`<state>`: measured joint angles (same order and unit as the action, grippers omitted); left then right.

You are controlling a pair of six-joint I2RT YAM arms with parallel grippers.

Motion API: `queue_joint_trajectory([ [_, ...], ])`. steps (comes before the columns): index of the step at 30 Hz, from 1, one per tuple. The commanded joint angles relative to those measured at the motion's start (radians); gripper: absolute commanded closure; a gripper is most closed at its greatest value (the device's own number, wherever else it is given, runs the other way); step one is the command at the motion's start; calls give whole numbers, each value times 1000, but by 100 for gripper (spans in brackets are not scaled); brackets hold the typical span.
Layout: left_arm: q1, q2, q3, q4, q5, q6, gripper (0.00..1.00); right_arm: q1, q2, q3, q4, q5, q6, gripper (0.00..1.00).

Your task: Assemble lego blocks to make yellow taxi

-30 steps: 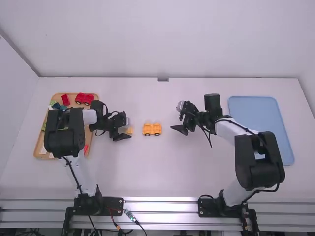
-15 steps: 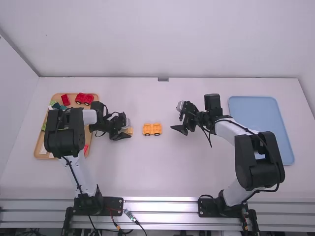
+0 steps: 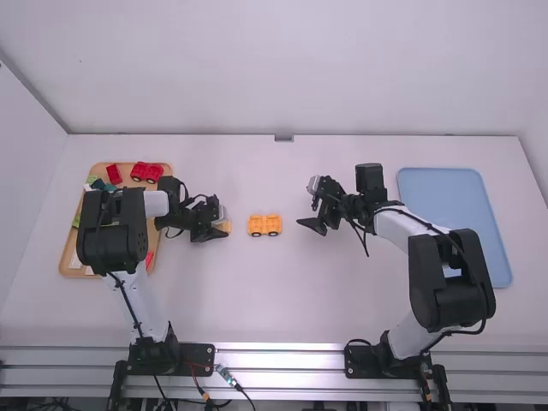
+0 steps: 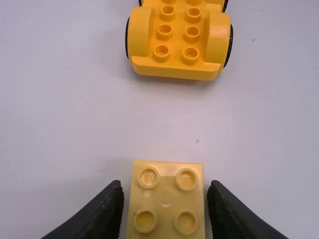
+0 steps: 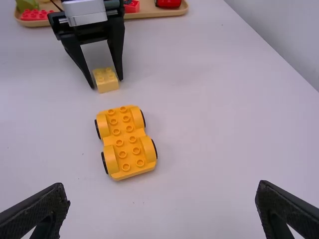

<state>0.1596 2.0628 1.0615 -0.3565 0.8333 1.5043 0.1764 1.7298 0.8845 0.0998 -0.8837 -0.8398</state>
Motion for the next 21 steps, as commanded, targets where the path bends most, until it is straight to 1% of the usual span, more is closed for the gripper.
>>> queue_joint_trajectory([
  [1,-3,13,10,-6,10,3,55,2,6,19,-3,-16,5,1],
  [6,-2,13,10,-10,21,3,51,2,6,19,-3,-16,5,1],
  [21,-3,13,60,-83,14,11,51,2,6,19,-7,-17,5,1],
])
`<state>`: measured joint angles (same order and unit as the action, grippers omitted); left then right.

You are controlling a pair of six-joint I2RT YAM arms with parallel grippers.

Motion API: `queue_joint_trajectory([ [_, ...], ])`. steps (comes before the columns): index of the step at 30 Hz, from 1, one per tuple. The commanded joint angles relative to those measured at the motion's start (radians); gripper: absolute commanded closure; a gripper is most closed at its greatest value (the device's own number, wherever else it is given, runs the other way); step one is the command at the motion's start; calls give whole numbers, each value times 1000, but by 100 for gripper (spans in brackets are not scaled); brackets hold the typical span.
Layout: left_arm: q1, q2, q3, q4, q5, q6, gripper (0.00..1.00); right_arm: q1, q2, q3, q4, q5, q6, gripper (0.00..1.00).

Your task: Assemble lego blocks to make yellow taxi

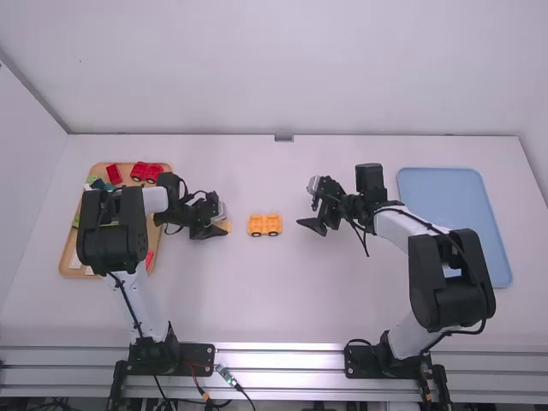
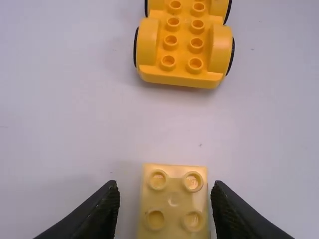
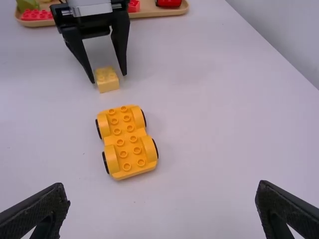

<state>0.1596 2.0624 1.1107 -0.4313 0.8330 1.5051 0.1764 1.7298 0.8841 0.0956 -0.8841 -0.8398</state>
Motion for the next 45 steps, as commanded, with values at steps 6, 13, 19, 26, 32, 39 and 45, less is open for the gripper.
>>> queue_joint_trajectory([
  [6,-3,13,0,-2,14,11,50,2,6,19,-6,-17,5,1],
  [13,-3,13,-1,-6,14,10,52,2,6,19,-6,-14,5,1],
  [19,-3,13,-1,-18,14,10,58,2,6,19,-5,-14,5,1],
  [26,-3,13,0,-31,14,11,63,2,6,19,-5,-13,5,1],
  [32,-5,13,0,-32,14,10,67,2,6,19,-5,-14,5,1],
  [39,-5,13,0,-32,-5,10,72,2,6,19,-6,-14,5,1],
  [45,-2,13,2,-32,-1,10,74,2,6,19,-5,-13,5,1],
])
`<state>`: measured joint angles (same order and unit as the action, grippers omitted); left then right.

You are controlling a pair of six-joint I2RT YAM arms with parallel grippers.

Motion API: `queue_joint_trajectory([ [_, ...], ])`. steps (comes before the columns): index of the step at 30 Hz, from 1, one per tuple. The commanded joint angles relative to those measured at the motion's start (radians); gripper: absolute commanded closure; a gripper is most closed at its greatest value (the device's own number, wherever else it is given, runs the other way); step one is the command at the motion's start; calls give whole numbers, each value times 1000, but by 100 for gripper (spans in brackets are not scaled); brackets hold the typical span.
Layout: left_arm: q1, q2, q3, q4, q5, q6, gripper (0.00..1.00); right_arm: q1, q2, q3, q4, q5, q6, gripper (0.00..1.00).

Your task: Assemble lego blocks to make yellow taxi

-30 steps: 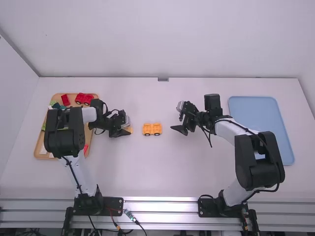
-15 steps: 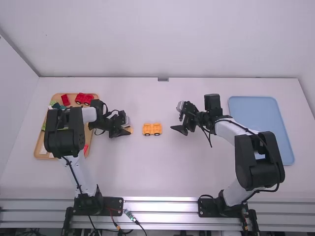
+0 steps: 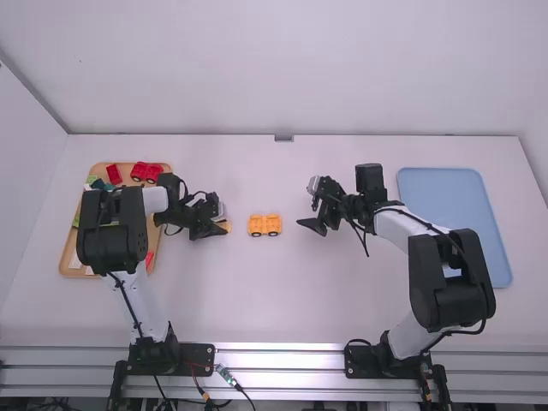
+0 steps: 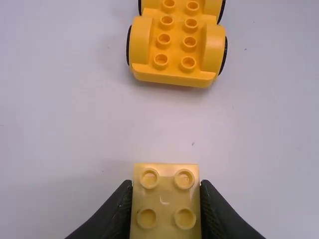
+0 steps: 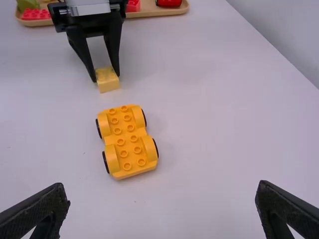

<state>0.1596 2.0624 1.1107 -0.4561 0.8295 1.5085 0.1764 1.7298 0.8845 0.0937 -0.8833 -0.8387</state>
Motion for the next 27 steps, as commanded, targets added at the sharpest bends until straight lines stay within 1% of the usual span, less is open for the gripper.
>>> queue_joint_trajectory([
  [1,-2,13,4,-8,3,6,74,2,6,19,-3,-14,4,1],
  [4,-2,13,27,-29,4,7,79,2,6,19,-3,-11,4,1],
  [8,-3,13,79,-100,29,8,81,2,7,19,-4,-11,3,1],
  [10,-9,13,120,-170,25,56,82,3,11,19,-10,-6,-11,1],
  [11,-16,13,144,-222,25,112,85,3,15,18,-24,-11,-42,1],
  [14,-28,13,186,-309,28,191,87,2,29,18,-24,-36,-55,1],
  [17,-42,13,215,-358,22,217,85,2,54,18,-9,-40,-53,1],
  [18,-51,13,224,-367,21,216,83,2,75,20,1,-42,-52,1],
  [25,-90,13,231,-354,29,209,80,2,181,19,69,-129,-102,1],
  [27,-104,13,231,-351,29,205,79,9,222,19,114,-145,-101,1],
])
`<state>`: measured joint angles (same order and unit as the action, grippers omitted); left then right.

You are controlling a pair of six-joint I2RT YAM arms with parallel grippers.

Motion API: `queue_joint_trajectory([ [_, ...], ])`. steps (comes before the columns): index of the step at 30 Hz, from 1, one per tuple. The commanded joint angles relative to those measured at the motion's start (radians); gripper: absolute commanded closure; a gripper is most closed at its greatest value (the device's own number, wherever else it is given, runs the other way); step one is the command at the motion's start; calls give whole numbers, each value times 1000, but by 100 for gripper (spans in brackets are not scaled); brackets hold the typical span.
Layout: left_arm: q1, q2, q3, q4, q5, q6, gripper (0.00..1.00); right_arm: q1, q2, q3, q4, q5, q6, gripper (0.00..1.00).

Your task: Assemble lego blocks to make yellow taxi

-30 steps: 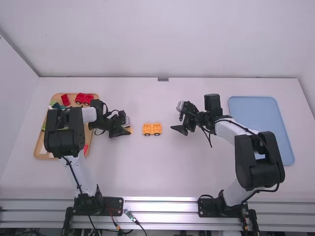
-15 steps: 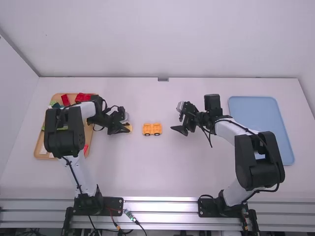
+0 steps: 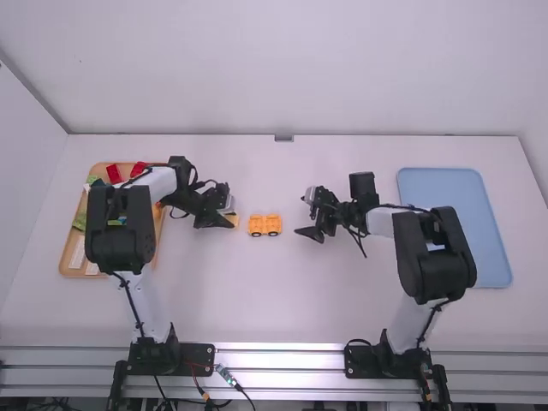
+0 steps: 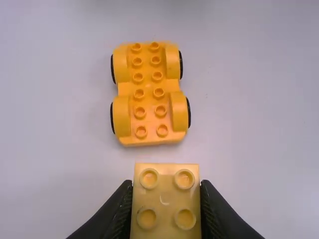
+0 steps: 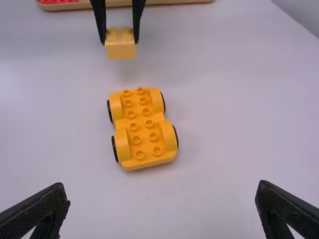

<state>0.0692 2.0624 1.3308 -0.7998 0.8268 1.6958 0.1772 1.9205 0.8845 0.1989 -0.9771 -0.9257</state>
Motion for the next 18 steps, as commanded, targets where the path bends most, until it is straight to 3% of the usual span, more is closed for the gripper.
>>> queue_joint_trajectory([
  [1,-19,13,10,-3,32,0,78,17,49,19,30,-43,-14,1],
  [6,-42,13,10,41,23,-110,80,87,106,34,109,81,-14,1],
  [9,-42,13,10,37,24,-100,82,123,134,77,79,124,9,1],
  [18,-50,13,20,19,36,-105,88,136,285,349,-236,42,-100,1],
])
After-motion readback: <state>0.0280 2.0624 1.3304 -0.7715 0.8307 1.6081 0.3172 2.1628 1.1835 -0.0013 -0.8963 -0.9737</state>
